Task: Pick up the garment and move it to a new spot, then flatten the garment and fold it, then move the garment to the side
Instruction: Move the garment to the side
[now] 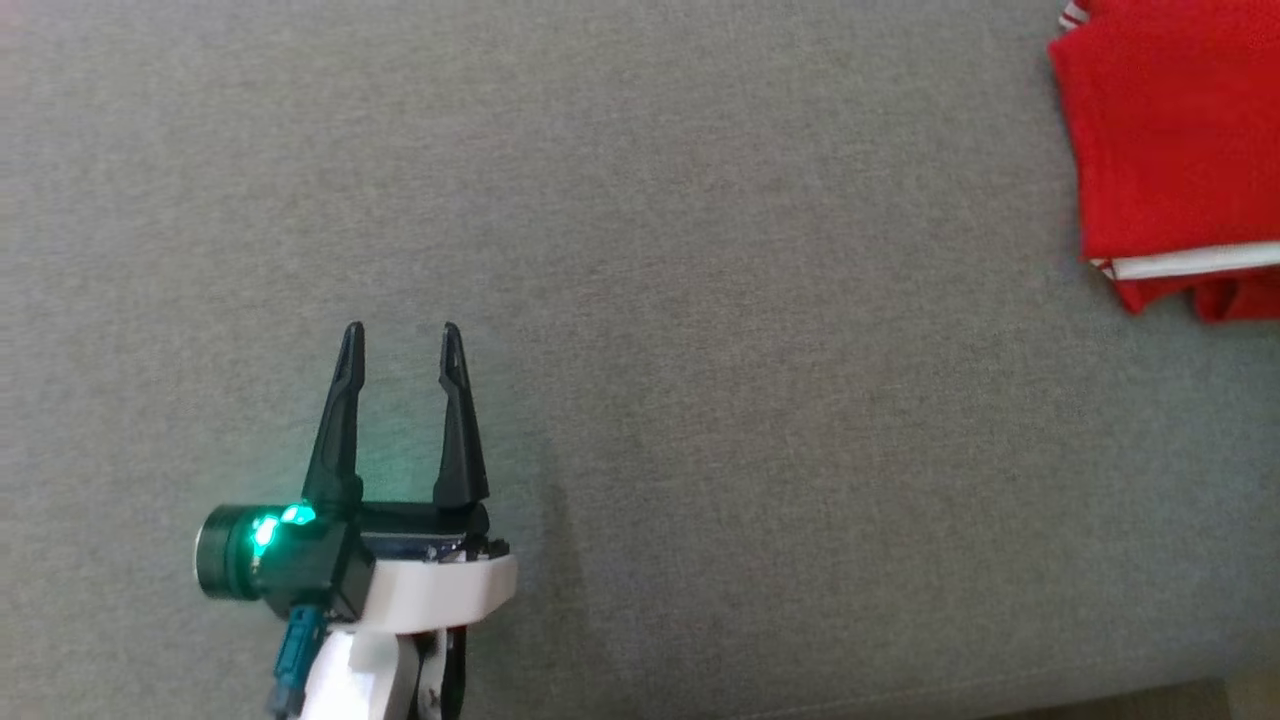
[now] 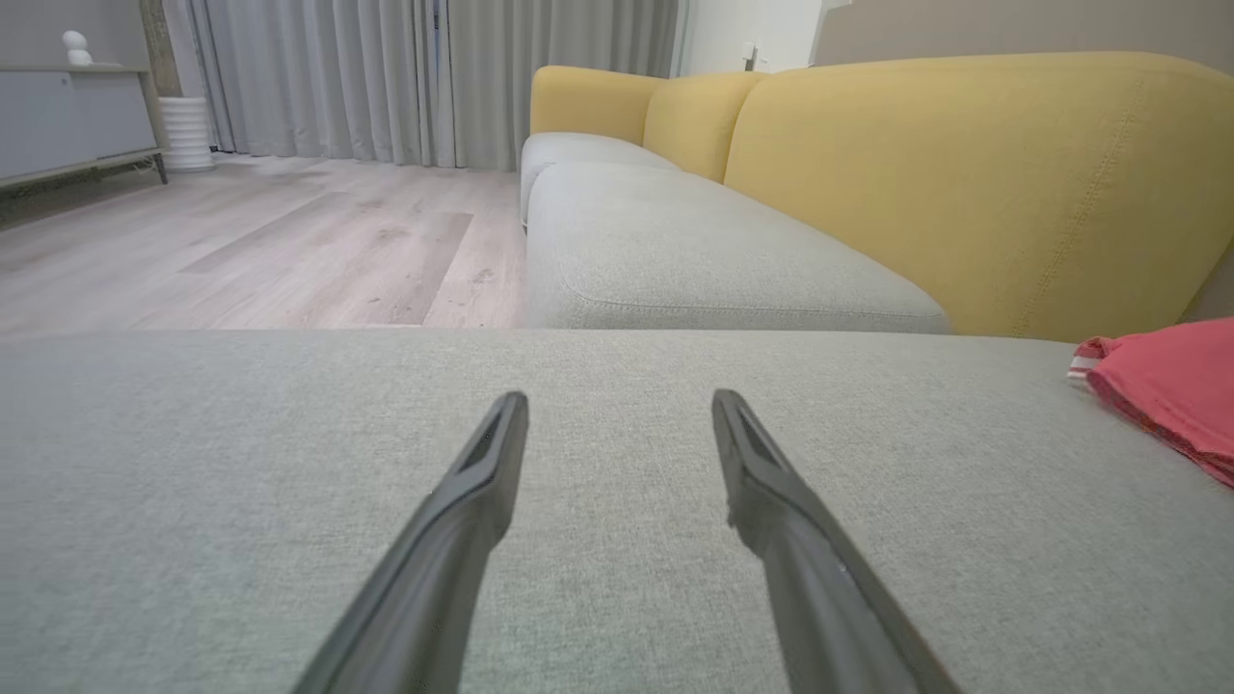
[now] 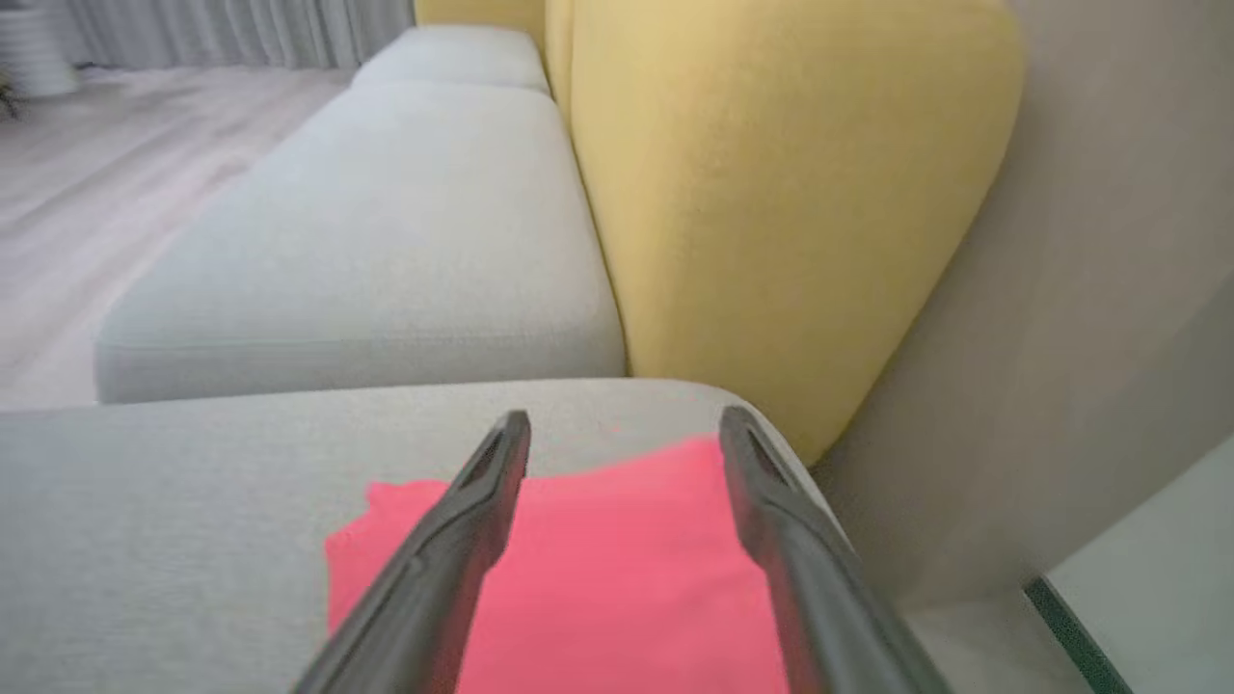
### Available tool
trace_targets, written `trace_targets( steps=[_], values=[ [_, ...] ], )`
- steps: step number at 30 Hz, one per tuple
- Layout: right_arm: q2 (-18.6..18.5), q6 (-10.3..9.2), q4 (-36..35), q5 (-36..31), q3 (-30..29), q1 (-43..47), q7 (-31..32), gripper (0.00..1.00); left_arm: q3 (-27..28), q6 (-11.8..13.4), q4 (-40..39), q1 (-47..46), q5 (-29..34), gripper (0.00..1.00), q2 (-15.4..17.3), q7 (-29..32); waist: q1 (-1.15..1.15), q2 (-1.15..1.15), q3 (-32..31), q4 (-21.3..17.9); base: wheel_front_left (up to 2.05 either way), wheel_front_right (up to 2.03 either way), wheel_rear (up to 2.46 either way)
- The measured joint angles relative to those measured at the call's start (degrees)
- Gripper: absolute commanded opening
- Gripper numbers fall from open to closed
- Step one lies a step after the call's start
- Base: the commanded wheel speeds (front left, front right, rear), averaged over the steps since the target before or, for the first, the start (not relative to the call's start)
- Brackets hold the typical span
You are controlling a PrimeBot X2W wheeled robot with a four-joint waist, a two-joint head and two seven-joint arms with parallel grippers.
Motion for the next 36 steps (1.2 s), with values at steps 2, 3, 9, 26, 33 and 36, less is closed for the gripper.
trace_targets(
  steps=[2,3,9,26,33,36],
  values=[
    [3.47,0.00,-2.12,-1.97,0.78,0.43,-1.26,1.00,0.02,0.00,0.24,0.00,0.00,1.00,0.00,0.00,0.00,0.00,-0.71,0.53,0.00,0.00,0.00],
    [5.49,0.00,-3.00,-3.20,1.83,0.97,-1.98,1.00,0.02,-0.01,0.35,0.00,0.00,1.00,0.00,0.00,0.00,0.00,-1.17,0.85,0.00,0.00,0.00],
    [14.47,0.00,-2.92,-11.07,10.12,10.57,-8.16,1.00,-0.75,-0.01,2.13,0.19,-0.13,1.00,-0.03,0.00,-0.01,0.00,-5.07,3.45,0.00,0.00,0.00],
    [31.76,0.00,3.81,-19.68,18.28,28.07,-34.57,1.00,-1.15,-0.05,3.81,11.45,-0.36,1.00,-0.03,0.00,-0.03,0.00,-23.65,9.83,0.00,0.00,0.00],
    [33.37,0.00,-2.93,-21.00,14.26,36.55,-34.73,1.00,0.48,-1.57,2.68,15.76,0.65,1.00,0.02,0.00,-0.01,0.00,-27.68,11.33,0.00,0.00,0.00],
    [33.84,0.00,-3.39,-21.28,14.34,39.56,-34.74,1.00,0.79,-1.99,2.70,17.26,1.20,1.00,0.02,0.00,-0.02,0.00,-28.52,11.38,0.00,0.00,0.00]
  ],
)
